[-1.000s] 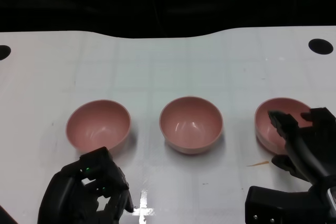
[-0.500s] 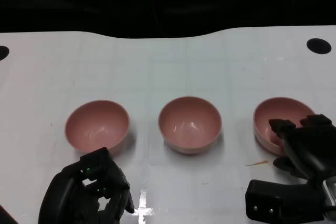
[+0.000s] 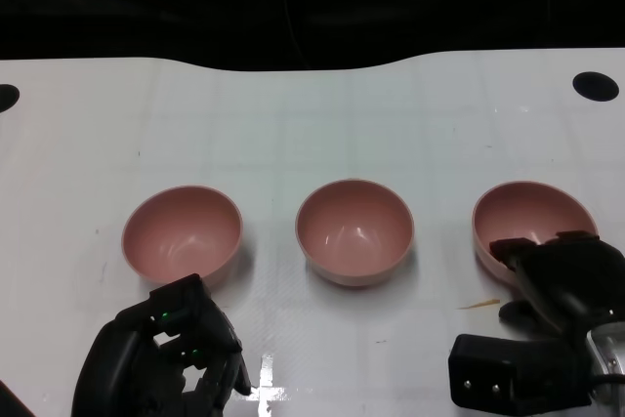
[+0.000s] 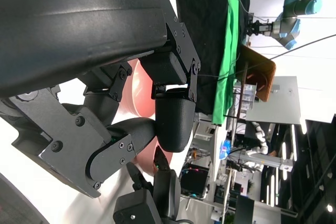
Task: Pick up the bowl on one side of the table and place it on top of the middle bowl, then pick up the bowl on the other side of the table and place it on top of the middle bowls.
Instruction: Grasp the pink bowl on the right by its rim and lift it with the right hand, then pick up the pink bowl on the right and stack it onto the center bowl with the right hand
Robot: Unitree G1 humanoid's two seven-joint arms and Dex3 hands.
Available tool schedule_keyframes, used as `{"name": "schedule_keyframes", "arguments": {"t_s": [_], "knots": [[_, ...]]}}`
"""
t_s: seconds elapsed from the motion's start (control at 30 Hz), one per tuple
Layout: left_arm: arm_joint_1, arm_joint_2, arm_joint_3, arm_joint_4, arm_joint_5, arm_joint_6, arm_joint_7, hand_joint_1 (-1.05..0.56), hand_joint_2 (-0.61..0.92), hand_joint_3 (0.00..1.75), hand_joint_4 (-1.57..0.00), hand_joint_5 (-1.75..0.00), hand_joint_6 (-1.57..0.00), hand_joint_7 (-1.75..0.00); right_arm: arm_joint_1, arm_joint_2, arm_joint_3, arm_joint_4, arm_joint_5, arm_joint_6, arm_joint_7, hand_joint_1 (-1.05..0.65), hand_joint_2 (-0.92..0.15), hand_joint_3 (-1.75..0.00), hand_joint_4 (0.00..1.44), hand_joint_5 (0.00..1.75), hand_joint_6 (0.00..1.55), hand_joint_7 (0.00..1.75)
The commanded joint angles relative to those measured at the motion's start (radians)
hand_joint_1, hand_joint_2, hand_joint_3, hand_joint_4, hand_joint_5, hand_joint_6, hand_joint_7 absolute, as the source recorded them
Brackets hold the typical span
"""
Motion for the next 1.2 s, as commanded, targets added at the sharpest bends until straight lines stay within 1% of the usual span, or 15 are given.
{"name": "schedule_keyframes", "arguments": {"t_s": [0.03, 0.07, 0.13, 0.2, 0.27, 0.33, 0.37, 0.4, 0.53, 0.6, 0.7, 0.83, 0.87, 1.0, 1.2], "knots": [[0.004, 0.006, 0.002, -0.002, 0.002, -0.005, 0.007, -0.46, 0.39, 1.15, -0.83, -1.7, -0.83, -1.4, -0.041, -0.025, -0.012, 0.086, 0.047, -0.074, -0.122, -0.25, -0.92, -0.04, 0.88, 0.62, 0.9, 0.06], [0.004, 0.006, 0.002, -0.001, 0.003, -0.006, 0.007, -0.46, 0.39, 1.14, -0.83, -1.7, -0.83, -1.4, -0.052, -0.026, -0.013, 0.115, 0.06, -0.096, -0.156, -0.22, -0.92, -0.04, 0.89, 0.95, 1.06, 0.08], [0.004, 0.006, 0.003, -0.004, 0.002, -0.002, 0.01, -0.46, 0.39, 1.14, -0.83, -1.7, -0.83, -1.4, -0.081, -0.026, -0.018, 0.185, 0.093, -0.145, -0.225, -0.23, -0.92, -0.05, 0.83, 1.45, 1.18, 0.08], [0.005, 0.007, 0.003, -0.006, 0.004, 0.001, 0.011, -0.47, 0.4, 1.13, -0.83, -1.7, -0.83, -1.4, -0.108, -0.028, -0.015, 0.242, 0.112, -0.178, -0.272, -0.26, -0.92, -0.1, 0.89, 1.68, 1.24, 0.09], [0.005, 0.008, 0.003, -0.005, 0.007, -0.001, 0.011, -0.47, 0.4, 1.12, -0.83, -1.7, -0.83, -1.4, -0.128, -0.03, -0.009, 0.275, 0.12, -0.194, -0.302, -0.24, -0.92, -0.11, 0.93, 1.73, 1.3, 0.13], [0.004, 0.008, 0.003, -0.005, 0.005, 0.001, 0.01, -0.47, 0.41, 1.12, -0.82, -1.7, -0.83, -1.4, -0.144, -0.032, -0.006, 0.294, 0.126, -0.21, -0.334, -0.21, -0.86, -0.26, 0.94, 1.74, 1.0, 0.94], [0.005, 0.008, 0.003, -0.006, 0.005, 0.001, 0.01, -0.47, 0.41, 1.12, -0.82, -1.7, -0.83, -1.41, -0.151, -0.034, -0.004, 0.301, 0.125, -0.216, -0.357, -0.22, -0.84, -0.29, 0.94, 1.74, 0.89, 1.18], [0.005, 0.008, 0.002, -0.006, 0.005, 0.001, 0.011, -0.47, 0.41, 1.12, -0.82, -1.7, -0.83, -1.41, -0.157, -0.035, -0.002, 0.307, 0.125, -0.22, -0.374, -0.26, -0.85, -0.33, 0.94, 1.75, 0.82, 1.33], [0.004, 0.007, 0.003, -0.004, 0.001, 0.001, 0.007, -0.46, 0.41, 1.13, -0.83, -1.7, -0.83, -1.4, -0.171, -0.03, -0.01, 0.297, 0.142, -0.235, -0.417, -0.27, -0.82, -0.35, 0.92, 1.75, 0.74, 1.5], [0.004, 0.006, 0.004, -0.004, -0.005, 0.003, 0.007, -0.46, 0.4, 1.12, -0.83, -1.69, -0.83, -1.4, -0.175, -0.028, -0.016, 0.287, 0.157, -0.256, -0.446, -0.28, -0.83, -0.37, 0.93, 1.75, 0.69, 1.69], [0.005, 0.006, 0.003, -0.005, -0.001, 0.004, 0.01, -0.46, 0.4, 1.12, -0.83, -1.69, -0.84, -1.39, -0.179, -0.03, -0.015, 0.253, 0.159, -0.293, -0.496, -0.27, -0.81, -0.4, 0.95, 1.75, 0.72, 1.74], [0.007, 0.007, 0.002, -0.009, -0.002, 0.007, 0.009, -0.46, 0.4, 1.13, -0.83, -1.69, -0.84, -1.39, -0.167, -0.026, -0.015, 0.165, 0.167, -0.322, -0.501, -0.23, -0.51, -0.92, 0.98, 1.75, 0.75, 1.73], [0.007, 0.007, 0.002, -0.007, 0.002, 0.003, 0.01, -0.46, 0.4, 1.13, -0.83, -1.69, -0.83, -1.39, -0.164, -0.025, -0.014, 0.143, 0.167, -0.328, -0.5, -0.23, -0.48, -0.97, 0.98, 1.75, 0.75, 1.74], [0.006, 0.009, 0.002, -0.004, 0.011, -0.004, 0.011, -0.46, 0.41, 1.13, -0.82, -1.7, -0.83, -1.4, -0.15, -0.021, -0.009, 0.059, 0.184, -0.38, -0.48, -0.21, -0.38, -1.1, 0.99, 1.75, 0.76, 1.75], [0.005, 0.009, 0.004, -0.004, 0.009, 0.0, 0.01, -0.46, 0.42, 1.12, -0.81, -1.69, -0.83, -1.4, -0.149, -0.005, 0.017, -0.012, 0.179, -0.443, -0.453, -0.2, -0.33, -1.14, 1.0, 1.75, 0.77, 1.75]]}}
